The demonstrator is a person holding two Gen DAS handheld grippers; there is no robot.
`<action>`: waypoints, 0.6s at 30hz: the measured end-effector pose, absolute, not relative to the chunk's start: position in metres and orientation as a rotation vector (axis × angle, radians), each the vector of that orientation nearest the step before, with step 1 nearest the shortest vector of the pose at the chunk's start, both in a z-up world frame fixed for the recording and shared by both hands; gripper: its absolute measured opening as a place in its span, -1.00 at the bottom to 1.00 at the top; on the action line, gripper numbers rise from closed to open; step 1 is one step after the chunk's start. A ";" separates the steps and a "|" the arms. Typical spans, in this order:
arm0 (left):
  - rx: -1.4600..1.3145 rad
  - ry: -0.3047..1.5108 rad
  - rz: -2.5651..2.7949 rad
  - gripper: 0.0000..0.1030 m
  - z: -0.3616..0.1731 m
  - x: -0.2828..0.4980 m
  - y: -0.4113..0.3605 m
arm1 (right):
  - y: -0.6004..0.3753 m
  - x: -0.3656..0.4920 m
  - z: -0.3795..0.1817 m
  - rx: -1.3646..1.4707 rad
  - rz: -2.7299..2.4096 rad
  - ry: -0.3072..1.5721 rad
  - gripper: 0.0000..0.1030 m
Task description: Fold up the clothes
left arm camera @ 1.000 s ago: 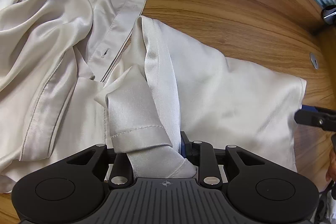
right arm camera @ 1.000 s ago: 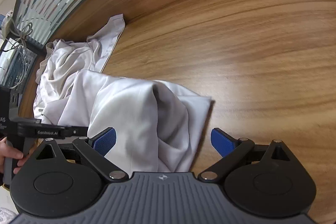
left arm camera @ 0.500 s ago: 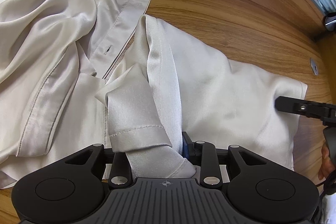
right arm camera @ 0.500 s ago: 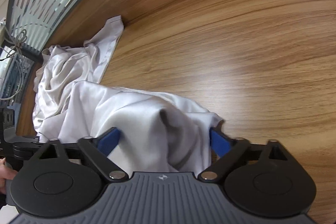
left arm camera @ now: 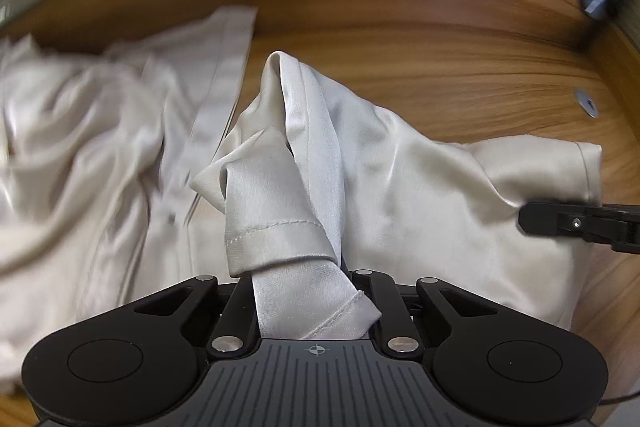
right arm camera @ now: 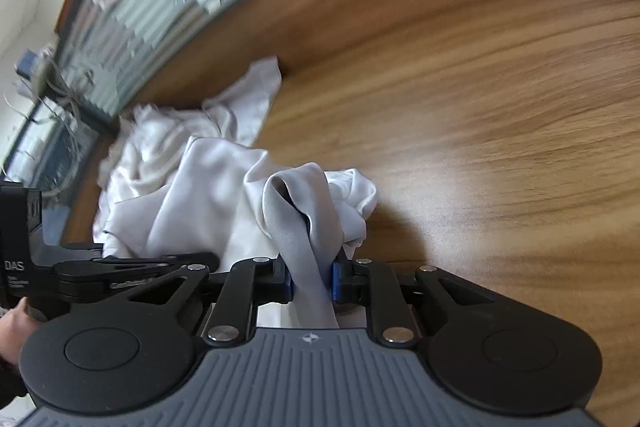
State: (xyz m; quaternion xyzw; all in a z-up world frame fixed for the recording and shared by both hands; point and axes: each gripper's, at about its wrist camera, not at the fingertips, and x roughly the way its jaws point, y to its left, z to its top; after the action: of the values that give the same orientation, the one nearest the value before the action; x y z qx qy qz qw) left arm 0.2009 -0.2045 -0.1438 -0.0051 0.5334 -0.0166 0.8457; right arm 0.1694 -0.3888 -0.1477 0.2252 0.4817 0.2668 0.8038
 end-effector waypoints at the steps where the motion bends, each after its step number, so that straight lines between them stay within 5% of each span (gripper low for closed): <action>1: 0.007 1.112 -0.046 -0.70 -0.138 0.203 -0.210 | -0.393 0.165 -0.143 0.498 0.561 1.016 -0.65; 18: 0.242 1.009 -0.341 -0.70 -0.090 0.277 -0.372 | -0.529 0.107 -0.083 0.691 0.265 0.779 -0.65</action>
State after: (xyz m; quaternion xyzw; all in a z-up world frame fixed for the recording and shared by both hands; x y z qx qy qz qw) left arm 0.2774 -0.3716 -0.0900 0.1151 0.4799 -0.1623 0.8545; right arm 0.1067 -0.5288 -0.0835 0.3290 0.3708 0.1261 0.8593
